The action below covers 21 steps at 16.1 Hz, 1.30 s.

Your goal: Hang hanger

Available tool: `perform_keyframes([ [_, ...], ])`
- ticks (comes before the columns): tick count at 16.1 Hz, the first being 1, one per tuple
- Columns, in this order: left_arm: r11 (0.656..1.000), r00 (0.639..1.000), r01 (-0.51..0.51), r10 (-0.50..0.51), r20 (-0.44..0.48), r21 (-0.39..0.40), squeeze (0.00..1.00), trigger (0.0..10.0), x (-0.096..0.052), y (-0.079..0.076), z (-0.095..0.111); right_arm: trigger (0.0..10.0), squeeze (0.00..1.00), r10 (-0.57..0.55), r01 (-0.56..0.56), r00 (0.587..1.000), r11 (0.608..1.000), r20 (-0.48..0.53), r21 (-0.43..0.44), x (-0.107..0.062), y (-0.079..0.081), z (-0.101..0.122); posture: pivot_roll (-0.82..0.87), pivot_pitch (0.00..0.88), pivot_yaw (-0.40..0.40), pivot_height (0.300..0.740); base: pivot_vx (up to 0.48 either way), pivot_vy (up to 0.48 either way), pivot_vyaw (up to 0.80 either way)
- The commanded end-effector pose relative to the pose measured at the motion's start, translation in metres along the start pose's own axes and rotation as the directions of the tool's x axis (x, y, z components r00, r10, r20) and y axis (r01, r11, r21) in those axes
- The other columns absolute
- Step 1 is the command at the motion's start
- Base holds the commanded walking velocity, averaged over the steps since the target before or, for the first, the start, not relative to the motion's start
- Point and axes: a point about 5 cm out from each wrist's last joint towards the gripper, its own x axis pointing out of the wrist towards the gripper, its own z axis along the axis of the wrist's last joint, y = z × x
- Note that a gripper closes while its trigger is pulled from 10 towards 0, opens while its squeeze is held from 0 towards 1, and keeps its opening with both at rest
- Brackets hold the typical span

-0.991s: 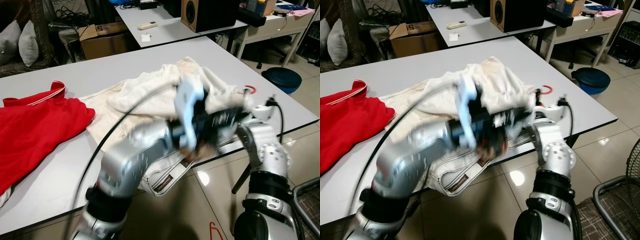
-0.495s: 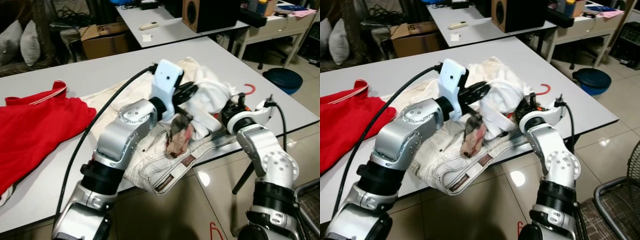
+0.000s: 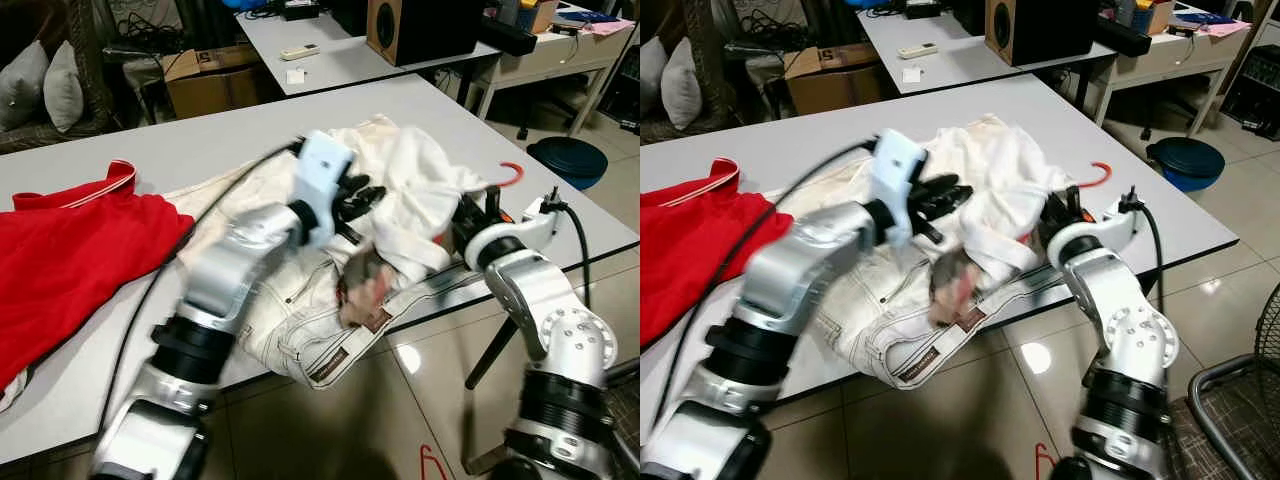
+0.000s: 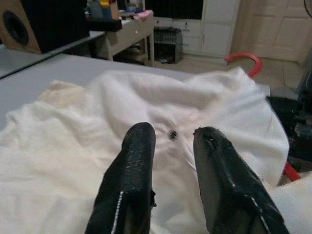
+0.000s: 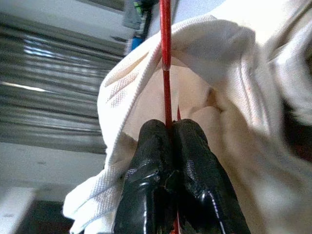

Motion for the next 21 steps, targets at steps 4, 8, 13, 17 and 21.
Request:
perform_keyframes([
  [4,0.998,0.994,-0.061,0.064,0.087,-0.033,0.0,10.0,-0.03,0.029,0.023,10.0,0.0,0.002,-0.006,1.0,0.972,-0.019,-0.236,0.0,0.007,0.005,0.01,0.0,0.073,0.74,0.0,0.0,0.0],
  [8,0.946,0.947,-0.322,0.321,0.028,0.045,0.0,10.0,-0.065,0.069,0.013,10.0,0.0,0.216,-0.265,0.964,0.7,-0.157,-0.663,-0.015,0.055,0.001,0.02,0.0,0.069,0.74,0.0,0.0,0.0],
  [13,0.777,0.786,-0.598,0.616,-0.045,0.195,0.0,10.0,-0.15,0.085,-0.018,10.0,0.0,0.404,-0.643,0.758,0.328,-0.512,-0.692,-0.073,0.099,-0.015,0.05,0.0,0.038,0.74,0.0,0.0,0.64],
  [17,0.949,0.955,-0.29,0.295,-0.031,0.121,0.0,10.0,-0.164,0.054,-0.009,10.0,0.0,0.448,-0.743,0.653,0.222,-0.611,-0.631,-0.091,0.103,-0.015,0.07,0.0,0.005,0.74,0.0,0.0,0.8],
  [21,0.987,0.982,-0.063,0.087,-0.166,0.145,0.0,10.0,-0.183,0.022,-0.026,10.0,0.0,0.548,-0.826,0.534,0.174,-0.644,-0.536,-0.103,0.117,-0.013,0.09,0.006,-0.015,0.74,0.0,0.0,0.8],
])
